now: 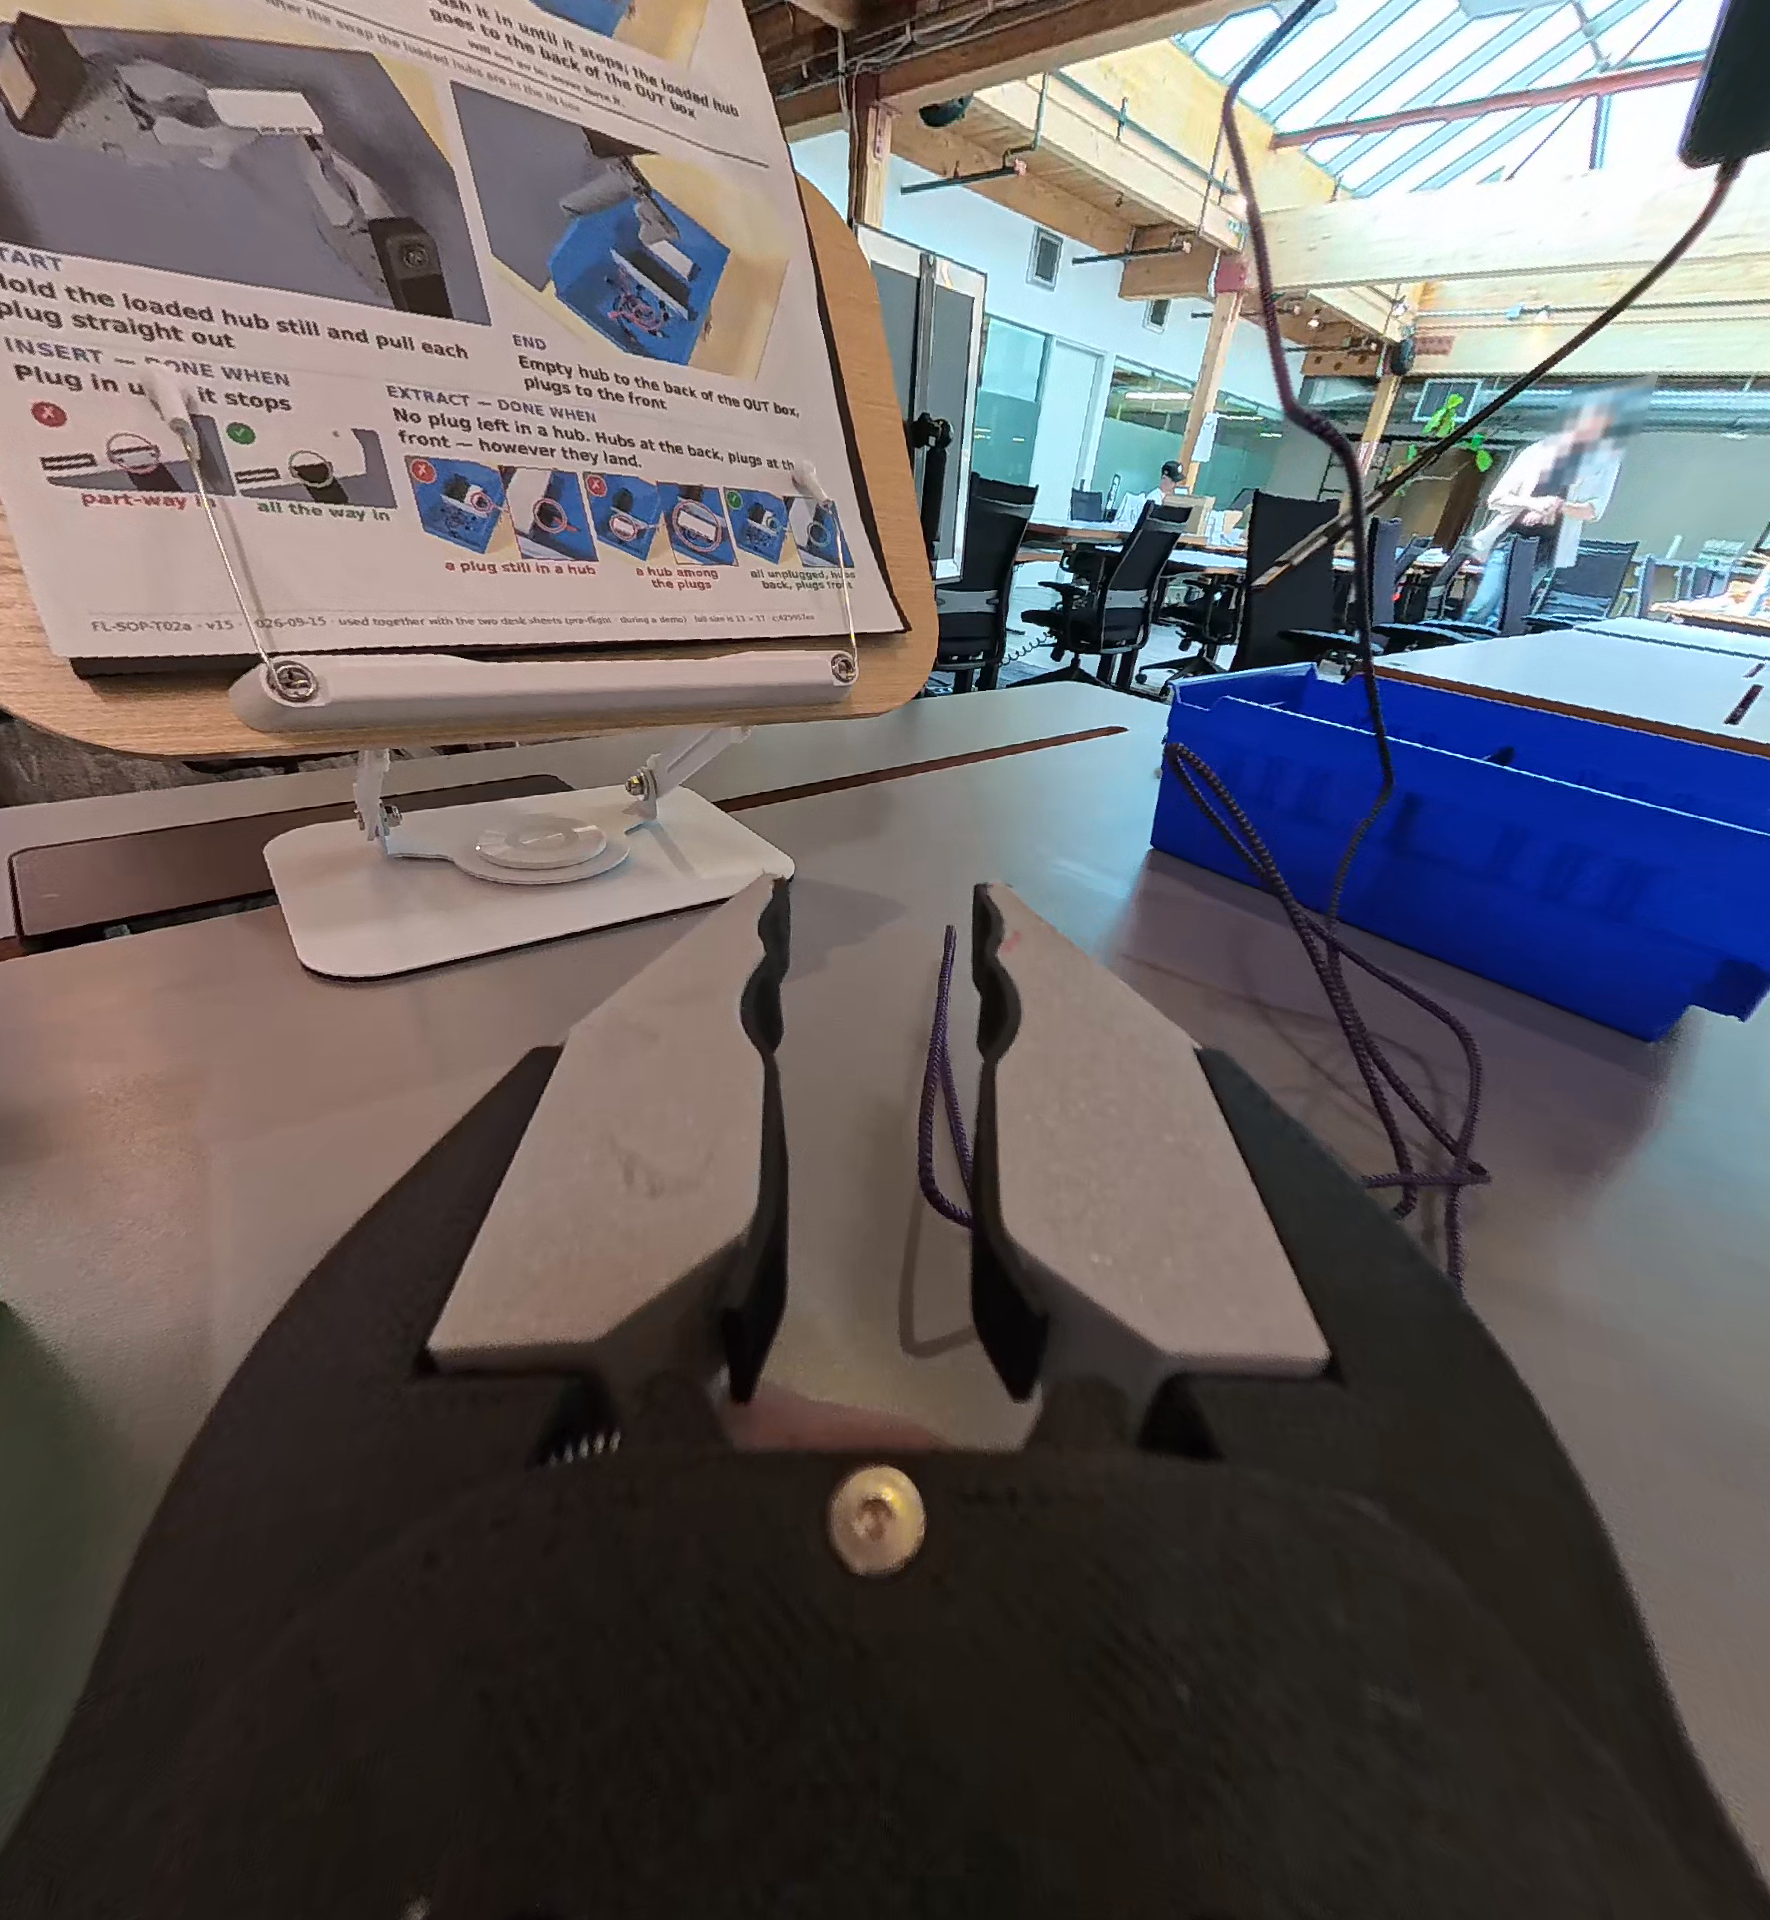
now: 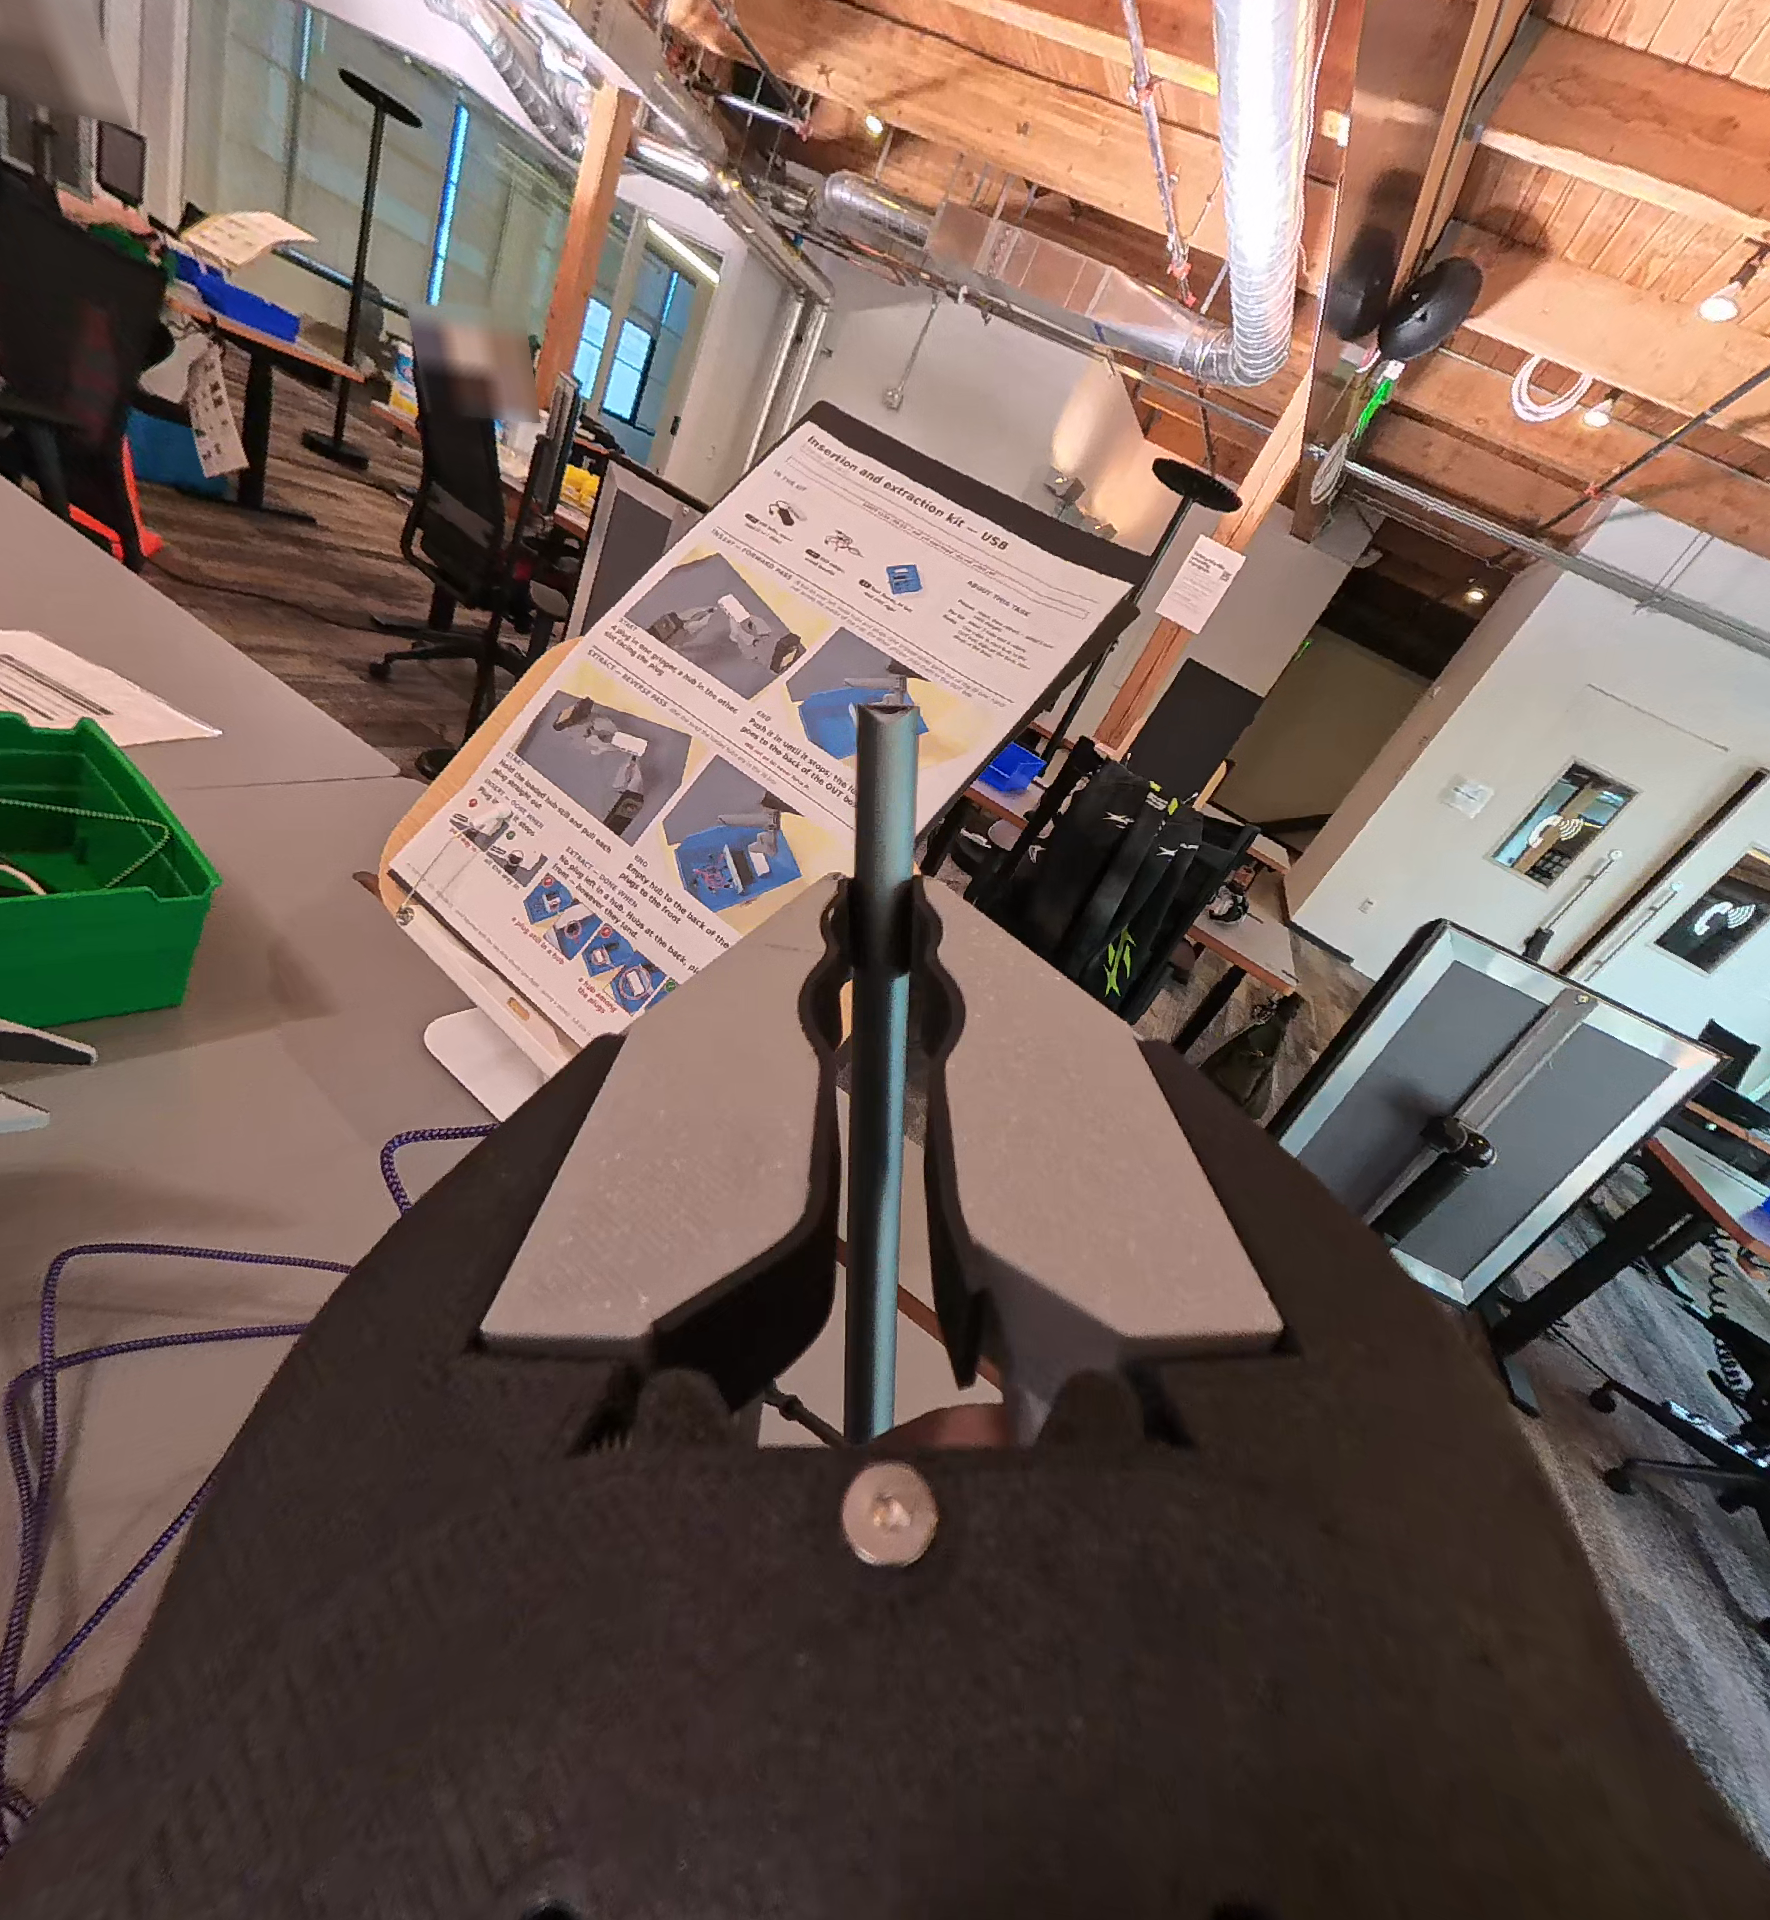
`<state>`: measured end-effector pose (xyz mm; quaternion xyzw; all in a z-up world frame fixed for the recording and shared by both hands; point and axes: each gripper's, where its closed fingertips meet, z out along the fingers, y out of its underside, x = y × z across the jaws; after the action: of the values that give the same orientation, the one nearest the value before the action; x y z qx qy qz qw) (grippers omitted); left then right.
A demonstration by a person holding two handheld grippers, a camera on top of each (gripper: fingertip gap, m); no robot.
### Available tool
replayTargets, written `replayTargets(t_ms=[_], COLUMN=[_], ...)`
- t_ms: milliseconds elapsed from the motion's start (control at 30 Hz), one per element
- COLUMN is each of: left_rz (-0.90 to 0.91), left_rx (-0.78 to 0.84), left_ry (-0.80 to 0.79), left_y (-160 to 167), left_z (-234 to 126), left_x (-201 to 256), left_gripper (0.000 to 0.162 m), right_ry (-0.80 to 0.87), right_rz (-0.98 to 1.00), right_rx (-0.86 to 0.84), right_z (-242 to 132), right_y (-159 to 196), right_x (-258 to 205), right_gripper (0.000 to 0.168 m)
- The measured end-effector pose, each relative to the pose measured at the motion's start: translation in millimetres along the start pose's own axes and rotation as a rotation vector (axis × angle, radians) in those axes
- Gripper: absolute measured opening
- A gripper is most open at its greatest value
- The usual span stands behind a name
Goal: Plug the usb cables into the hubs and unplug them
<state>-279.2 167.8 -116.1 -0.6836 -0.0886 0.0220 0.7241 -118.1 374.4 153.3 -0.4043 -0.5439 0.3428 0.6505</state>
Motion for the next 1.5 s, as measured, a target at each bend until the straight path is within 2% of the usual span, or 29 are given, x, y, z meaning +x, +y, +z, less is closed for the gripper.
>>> replayTargets(t_ms=[800,1000,1133,1300,1433,1500], left_rz=[0.008,0.008,0.006,0.009,0.013,0.013], left_rx=[-0.003,-0.007,-0.007,-0.008,-0.010,-0.012], left_ry=[-0.007,-0.010,-0.012,-0.009,-0.009,-0.009], left_y=[0.8,1.7,1.8,2.1,2.6,3.1], left_z=[-0.4,-0.3,-0.5,0.0,0.2,0.4], left_x=[-0.9,-1.7,-2.3,-1.3,-0.8,-0.9], left_gripper=[0.030,0.031,0.031,0.031,0.031,0.031], right_ry=[0.062,0.129,0.244,0.345,0.323,0.305], right_rz=[-0.008,-0.018,0.001,0.015,-0.051,-0.144], right_rx=[-0.030,-0.064,-0.054,-0.107,-0.253,-0.347], right_z=[-13.8,-16.7,-25.6,-34.3,-30.1,-26.6], right_y=[18.2,36.2,46.0,78.4,125.3,152.2], right_x=[17.6,36.0,63.3,91.2,91.8,87.4], right_gripper=[0.007,0.007,0.007,0.007,0.007,0.008])
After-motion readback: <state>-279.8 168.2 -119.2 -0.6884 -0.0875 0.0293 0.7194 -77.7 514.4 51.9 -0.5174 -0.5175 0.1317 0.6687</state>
